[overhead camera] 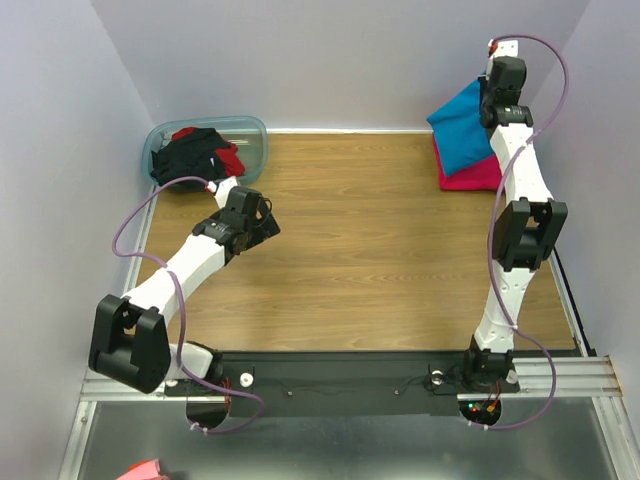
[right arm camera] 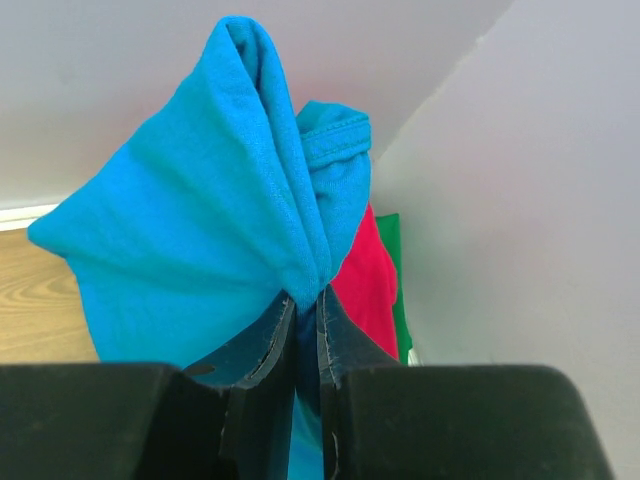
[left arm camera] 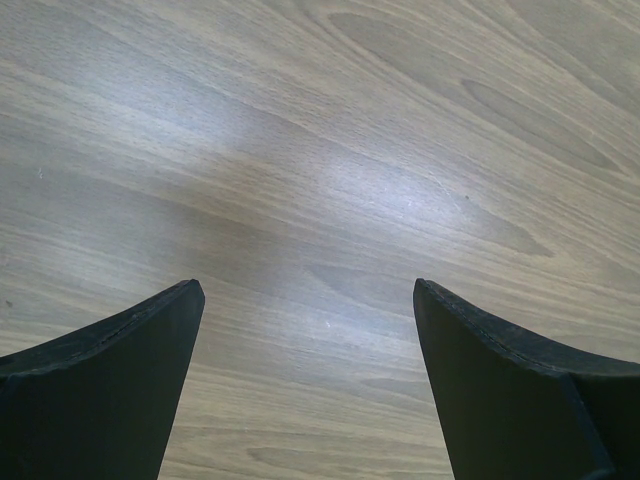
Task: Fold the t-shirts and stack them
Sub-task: Neatly place the folded tshirt to the corner
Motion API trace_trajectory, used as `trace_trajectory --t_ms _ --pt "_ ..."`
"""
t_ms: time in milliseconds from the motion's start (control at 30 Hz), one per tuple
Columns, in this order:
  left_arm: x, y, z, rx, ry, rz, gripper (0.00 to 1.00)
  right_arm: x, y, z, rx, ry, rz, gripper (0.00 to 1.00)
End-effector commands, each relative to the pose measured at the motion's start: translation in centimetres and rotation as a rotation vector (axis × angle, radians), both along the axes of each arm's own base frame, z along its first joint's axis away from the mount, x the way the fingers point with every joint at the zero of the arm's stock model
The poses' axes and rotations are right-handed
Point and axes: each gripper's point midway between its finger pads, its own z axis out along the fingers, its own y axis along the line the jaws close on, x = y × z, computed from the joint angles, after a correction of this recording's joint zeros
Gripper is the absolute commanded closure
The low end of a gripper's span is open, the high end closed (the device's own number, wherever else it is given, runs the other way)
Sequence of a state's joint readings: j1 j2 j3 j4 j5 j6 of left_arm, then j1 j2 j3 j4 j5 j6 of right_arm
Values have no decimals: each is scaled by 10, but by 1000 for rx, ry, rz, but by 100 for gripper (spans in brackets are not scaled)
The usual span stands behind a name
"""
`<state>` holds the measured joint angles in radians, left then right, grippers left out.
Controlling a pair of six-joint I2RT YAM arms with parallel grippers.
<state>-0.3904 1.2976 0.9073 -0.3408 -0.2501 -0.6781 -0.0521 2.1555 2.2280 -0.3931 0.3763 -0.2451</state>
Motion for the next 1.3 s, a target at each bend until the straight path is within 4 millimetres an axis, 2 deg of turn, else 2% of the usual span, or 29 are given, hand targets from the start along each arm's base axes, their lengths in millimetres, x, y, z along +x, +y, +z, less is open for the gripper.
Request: trace_trajectory --t_ms 0,233,267,333,367,400,500,533,567,600,633,667,700,733,800,833,900,933,1000,1033,1067,1100,1167,1200,1233,1267 --pt "2 4 -6 14 18 16 2 10 -23 3 39 -73 -51 100" --pt "5 4 -7 19 23 16 2 24 -45 -25 76 -52 -37 100" --pt "6 3 -7 19 26 13 2 27 -52 -34 88 -45 -40 100" --pt "7 2 -7 18 27 14 2 32 -59 -32 97 -64 -43 100" --pt "7 2 -8 18 29 13 2 36 -64 -43 101 -55 -55 100" --pt "8 2 -8 18 31 14 2 36 -75 -48 99 -54 -88 100" --pt "9 1 -8 15 34 13 2 37 -93 -57 102 -58 -133 100" --pt "8 0 -9 14 36 11 2 38 -94 -60 108 -55 -129 99" --pt "8 0 -9 14 36 11 2 38 -95 -63 121 -55 -132 95" --pt "9 0 -8 10 34 9 2 36 -97 -68 129 -47 -136 74" --pt "8 -1 -8 9 36 9 2 36 -95 -68 136 -46 -124 58" --pt "8 -1 -8 7 36 9 2 35 -95 -68 143 -47 -128 38" --pt "8 -1 -6 5 33 7 2 35 -95 -68 148 -50 -130 9" --pt "7 -1 -5 4 34 8 2 33 -95 -61 150 -61 -133 1" --pt "5 0 0 0 24 6 2 31 -93 -51 167 -84 -141 0" --pt "4 -1 2 -6 18 5 2 26 -90 -37 178 -104 -129 0" --pt "1 -2 9 -22 -3 -9 2 19 -79 -22 240 -139 -110 0" --pt "1 -2 13 -29 -15 -12 2 12 -61 -5 308 -168 -46 0" --pt "-3 -3 23 -52 -44 -22 2 3 -36 5 391 -176 28 0" --pt "-6 -3 26 -58 -50 -23 1 -5 -25 16 424 -190 58 0" --pt "-9 -3 29 -67 -58 -28 2 -24 -12 19 480 -182 70 0" --pt "-14 -2 34 -77 -78 -33 2 -36 8 25 512 -177 121 0" --pt "-21 -1 36 -89 -89 -37 2 -61 29 15 579 -146 119 0" --pt "-27 0 39 -103 -106 -40 2 -92 48 3 608 -107 129 0" --pt "-30 1 40 -111 -110 -40 2 -108 58 -8 638 -82 129 0" --pt "-37 0 42 -130 -126 -49 2 -144 75 -30 693 -40 123 0"
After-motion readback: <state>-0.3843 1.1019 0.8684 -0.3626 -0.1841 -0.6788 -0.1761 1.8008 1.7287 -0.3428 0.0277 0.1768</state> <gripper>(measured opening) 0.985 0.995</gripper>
